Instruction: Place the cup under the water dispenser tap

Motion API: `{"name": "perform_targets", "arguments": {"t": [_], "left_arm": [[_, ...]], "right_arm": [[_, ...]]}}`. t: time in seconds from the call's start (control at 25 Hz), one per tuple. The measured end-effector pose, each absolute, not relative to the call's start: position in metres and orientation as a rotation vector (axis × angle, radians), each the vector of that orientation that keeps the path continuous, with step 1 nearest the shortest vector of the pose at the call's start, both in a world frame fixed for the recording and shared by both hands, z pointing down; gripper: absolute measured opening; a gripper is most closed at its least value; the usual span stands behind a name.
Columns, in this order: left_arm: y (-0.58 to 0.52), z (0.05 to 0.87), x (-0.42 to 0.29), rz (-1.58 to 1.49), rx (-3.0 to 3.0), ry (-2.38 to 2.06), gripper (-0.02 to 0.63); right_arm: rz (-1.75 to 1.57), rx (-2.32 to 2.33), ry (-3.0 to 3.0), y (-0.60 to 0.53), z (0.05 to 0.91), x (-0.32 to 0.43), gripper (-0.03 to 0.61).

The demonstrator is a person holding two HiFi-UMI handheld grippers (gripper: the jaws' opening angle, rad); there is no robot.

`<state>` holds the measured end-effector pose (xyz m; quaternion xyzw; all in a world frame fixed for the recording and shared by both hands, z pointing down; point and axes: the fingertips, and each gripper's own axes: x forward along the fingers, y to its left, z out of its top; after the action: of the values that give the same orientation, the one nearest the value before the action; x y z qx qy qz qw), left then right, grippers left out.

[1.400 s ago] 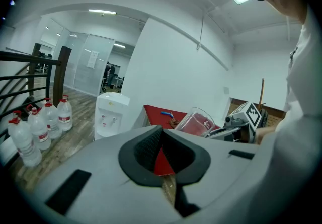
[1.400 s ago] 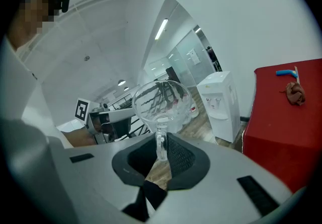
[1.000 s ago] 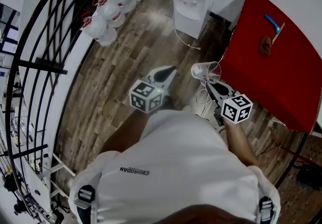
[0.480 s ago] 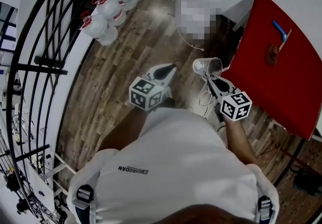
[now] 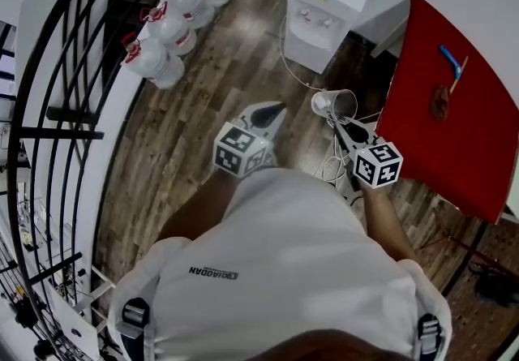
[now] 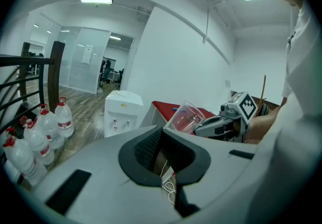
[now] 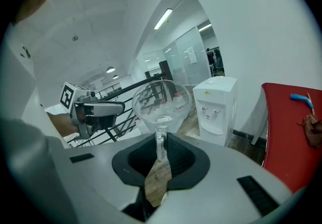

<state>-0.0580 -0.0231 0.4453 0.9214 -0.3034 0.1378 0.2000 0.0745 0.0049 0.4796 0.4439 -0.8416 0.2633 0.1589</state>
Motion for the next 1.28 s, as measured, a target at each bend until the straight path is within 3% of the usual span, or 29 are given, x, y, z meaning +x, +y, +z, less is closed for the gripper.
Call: {"name": "perform_targets", "arguments": {"t": [0.44,1.28], "left_arm": [[-0.074,0.465,-0.107,0.352,2.522,-0.837,-0.003],[-0.162,0.521,-0.112,0.456,2.353,-0.94,-0.003]], "right_arm": [[0.764,1.325,-2.27,-0.057,0.515,0.052,0.054],[0.768,1.21,-2.175,-0.198,0.596,0.064,0.054]]}}
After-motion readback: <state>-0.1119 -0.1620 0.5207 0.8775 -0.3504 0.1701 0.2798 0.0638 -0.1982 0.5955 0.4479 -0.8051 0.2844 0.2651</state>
